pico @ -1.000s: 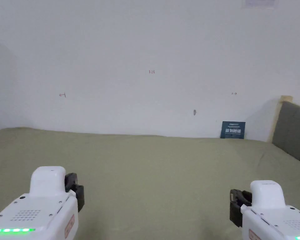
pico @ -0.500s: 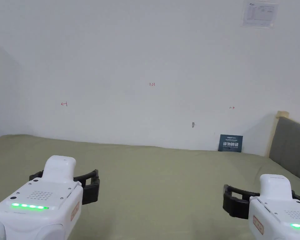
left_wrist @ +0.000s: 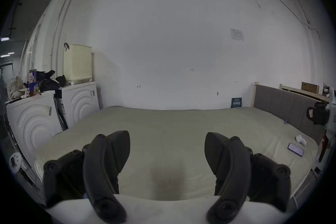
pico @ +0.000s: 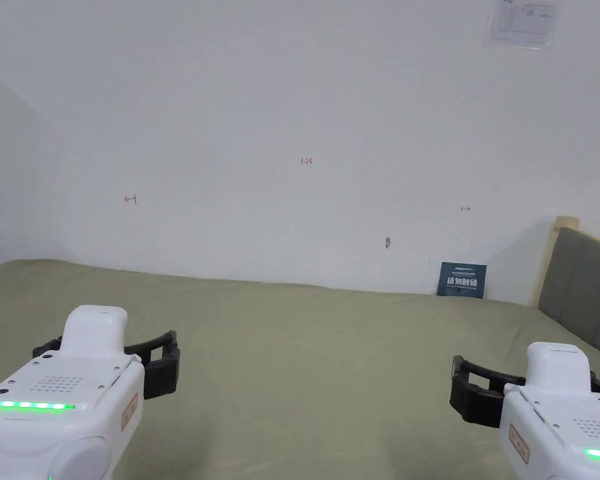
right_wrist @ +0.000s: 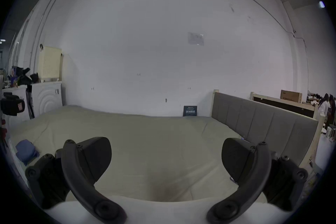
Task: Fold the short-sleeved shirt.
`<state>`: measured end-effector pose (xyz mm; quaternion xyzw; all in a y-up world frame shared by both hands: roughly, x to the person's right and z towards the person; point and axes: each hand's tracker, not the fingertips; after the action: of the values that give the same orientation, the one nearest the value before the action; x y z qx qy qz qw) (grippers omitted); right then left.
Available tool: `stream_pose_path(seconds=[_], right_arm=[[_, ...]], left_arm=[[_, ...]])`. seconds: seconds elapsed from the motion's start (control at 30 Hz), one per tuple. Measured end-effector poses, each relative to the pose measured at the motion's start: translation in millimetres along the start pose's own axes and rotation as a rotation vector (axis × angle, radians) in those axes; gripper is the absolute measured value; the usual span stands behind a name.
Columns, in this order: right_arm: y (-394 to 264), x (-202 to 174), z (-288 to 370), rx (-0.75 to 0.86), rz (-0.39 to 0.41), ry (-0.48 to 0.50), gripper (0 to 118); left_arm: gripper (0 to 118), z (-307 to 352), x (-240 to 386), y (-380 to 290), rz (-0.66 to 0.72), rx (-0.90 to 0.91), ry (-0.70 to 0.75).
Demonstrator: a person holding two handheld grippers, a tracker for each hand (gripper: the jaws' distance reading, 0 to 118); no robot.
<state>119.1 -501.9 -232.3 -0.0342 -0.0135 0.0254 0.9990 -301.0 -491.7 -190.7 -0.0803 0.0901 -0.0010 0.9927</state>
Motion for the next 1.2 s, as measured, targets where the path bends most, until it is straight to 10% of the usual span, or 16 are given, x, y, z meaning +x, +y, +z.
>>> stream_pose_path(seconds=[0.17, 0.77, 1.2], right_arm=[[10, 4, 13, 0.090, -0.039, 0.140, 118], [18, -12, 12, 0.155, 0.118, 0.090, 118], [30, 0, 9, 0.124, -0.023, 0.077, 118]], left_arm=[[91, 4, -8, 7, 0.086, 0.015, 0.000], [91, 4, -5, 17, 0.076, 0.009, -0.005], [91, -1, -2, 19, 0.098, 0.005, -0.014]])
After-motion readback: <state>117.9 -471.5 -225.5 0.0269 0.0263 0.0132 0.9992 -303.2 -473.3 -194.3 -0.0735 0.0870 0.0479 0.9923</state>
